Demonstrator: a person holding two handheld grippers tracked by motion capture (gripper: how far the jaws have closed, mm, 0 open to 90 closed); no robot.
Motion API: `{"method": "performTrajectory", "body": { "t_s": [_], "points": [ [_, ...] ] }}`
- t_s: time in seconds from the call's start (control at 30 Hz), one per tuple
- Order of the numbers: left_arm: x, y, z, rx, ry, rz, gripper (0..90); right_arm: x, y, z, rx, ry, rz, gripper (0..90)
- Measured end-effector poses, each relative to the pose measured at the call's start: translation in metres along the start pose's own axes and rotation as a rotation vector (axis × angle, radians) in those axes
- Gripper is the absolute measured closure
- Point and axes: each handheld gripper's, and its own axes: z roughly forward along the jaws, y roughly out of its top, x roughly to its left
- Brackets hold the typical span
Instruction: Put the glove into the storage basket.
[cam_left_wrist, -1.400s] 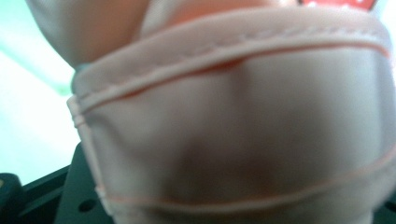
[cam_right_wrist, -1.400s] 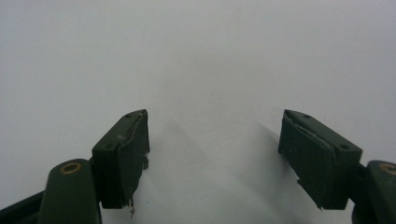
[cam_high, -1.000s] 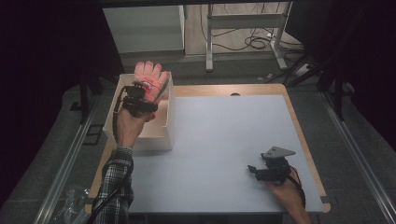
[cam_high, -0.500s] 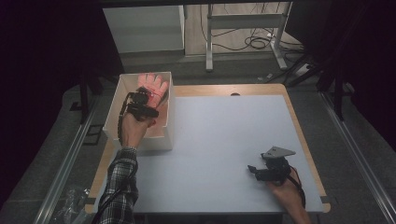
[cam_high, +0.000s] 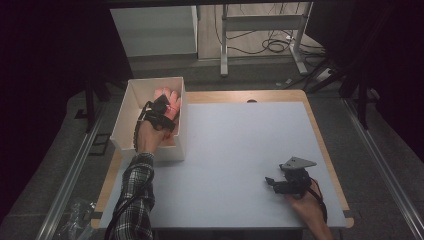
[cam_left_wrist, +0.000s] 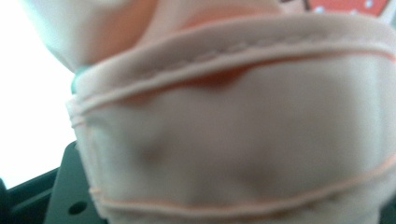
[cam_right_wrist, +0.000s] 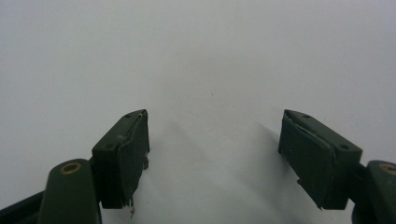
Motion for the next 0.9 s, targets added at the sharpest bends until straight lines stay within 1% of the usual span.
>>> {"method": "performTrajectory", "body": {
  "t_s": [0.03,0.17,0.2,0.3,0.4,0.5,0.57,0.63,0.67,0.73,0.9],
  "points": [
    [-0.001,0.001,0.001,0.012,0.002,0.005,33.4,0.0,0.0,0.0,0.0,0.0,0.0,24.8],
    [-0.002,0.003,0.004,0.037,-0.008,0.006,31.6,0.0,0.0,0.0,0.001,0.0,0.0,24.8],
    [-0.002,0.004,0.006,0.054,-0.016,0.007,30.7,0.0,0.0,0.0,0.0,0.0,0.0,24.8],
    [-0.002,0.006,0.008,0.083,-0.022,0.017,25.8,0.0,0.0,0.0,0.0,0.0,0.0,24.8],
    [-0.002,0.006,0.009,0.088,-0.029,0.018,17.0,0.0,0.0,0.0,0.0,0.0,0.0,24.8],
    [-0.001,0.006,0.008,0.085,-0.031,0.025,11.5,0.0,0.0,0.0,0.0,0.0,0.0,24.8],
    [-0.002,0.005,0.008,0.085,-0.017,0.029,9.9,0.0,0.0,0.0,0.0,0.0,0.0,24.8],
    [-0.001,0.003,0.007,0.079,-0.023,0.029,8.8,0.0,0.0,0.0,0.0,0.0,0.0,24.8],
    [0.0,0.002,0.006,0.072,-0.025,0.017,8.0,0.0,0.0,0.0,0.0,0.0,0.0,24.8],
    [0.001,0.001,0.003,0.054,-0.027,0.009,7.1,0.0,0.0,0.0,0.0,0.0,0.0,24.8],
    [0.007,-0.005,-0.008,0.015,-0.04,0.005,5.5,0.0,0.0,0.0,0.0,0.0,0.0,24.8]
  ]
}}
